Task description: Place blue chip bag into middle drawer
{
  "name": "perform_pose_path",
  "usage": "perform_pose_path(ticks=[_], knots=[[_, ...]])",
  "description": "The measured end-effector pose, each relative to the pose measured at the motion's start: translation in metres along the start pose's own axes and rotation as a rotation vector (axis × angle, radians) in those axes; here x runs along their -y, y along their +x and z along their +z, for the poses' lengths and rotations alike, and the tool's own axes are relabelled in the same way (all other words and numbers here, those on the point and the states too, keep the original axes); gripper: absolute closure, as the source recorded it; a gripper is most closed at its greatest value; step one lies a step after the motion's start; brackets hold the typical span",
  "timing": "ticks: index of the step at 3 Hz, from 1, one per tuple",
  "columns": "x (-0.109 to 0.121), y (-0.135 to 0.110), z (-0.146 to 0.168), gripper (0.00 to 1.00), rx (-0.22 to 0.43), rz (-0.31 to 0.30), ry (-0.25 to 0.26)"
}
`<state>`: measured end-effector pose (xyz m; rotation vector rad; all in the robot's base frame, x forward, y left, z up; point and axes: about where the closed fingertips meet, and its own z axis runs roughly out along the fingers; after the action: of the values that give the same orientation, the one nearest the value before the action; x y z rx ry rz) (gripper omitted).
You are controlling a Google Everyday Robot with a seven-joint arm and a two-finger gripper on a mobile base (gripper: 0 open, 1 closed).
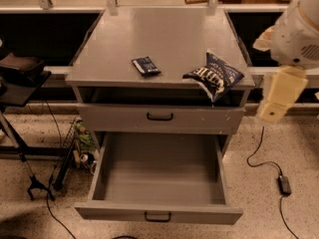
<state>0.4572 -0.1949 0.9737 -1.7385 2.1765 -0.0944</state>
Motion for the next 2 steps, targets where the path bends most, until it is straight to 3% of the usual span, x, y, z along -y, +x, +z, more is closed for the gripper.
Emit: perform_pose_path(ticks=[1, 2], knots=[[0.017, -0.028, 0.025, 0.00, 0.023, 0.005, 0.024], [0.027, -0.046, 0.057, 0.00, 0.027, 0.078, 0.050]])
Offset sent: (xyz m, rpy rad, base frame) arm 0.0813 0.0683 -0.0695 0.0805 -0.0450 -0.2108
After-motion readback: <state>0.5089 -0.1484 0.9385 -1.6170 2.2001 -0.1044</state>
